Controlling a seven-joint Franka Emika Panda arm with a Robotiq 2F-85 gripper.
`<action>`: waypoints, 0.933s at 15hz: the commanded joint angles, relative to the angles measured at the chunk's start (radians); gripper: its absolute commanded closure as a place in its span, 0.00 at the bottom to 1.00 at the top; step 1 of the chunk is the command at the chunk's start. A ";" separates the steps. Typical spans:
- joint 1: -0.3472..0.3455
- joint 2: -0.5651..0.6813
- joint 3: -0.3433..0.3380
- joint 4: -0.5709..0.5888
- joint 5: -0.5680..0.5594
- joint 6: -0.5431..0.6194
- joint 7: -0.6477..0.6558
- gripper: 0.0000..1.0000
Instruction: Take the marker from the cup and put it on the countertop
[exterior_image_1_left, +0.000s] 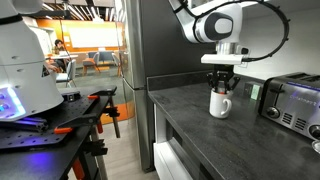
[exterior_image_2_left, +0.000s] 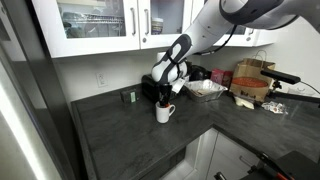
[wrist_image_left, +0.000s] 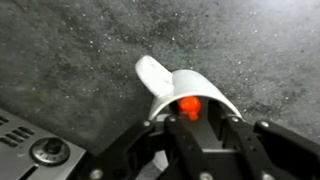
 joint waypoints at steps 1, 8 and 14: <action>-0.001 0.012 0.001 0.026 -0.036 -0.049 -0.029 0.92; -0.011 -0.016 0.007 -0.014 -0.033 -0.002 -0.020 0.94; -0.033 -0.071 0.018 -0.067 -0.020 0.054 -0.012 0.94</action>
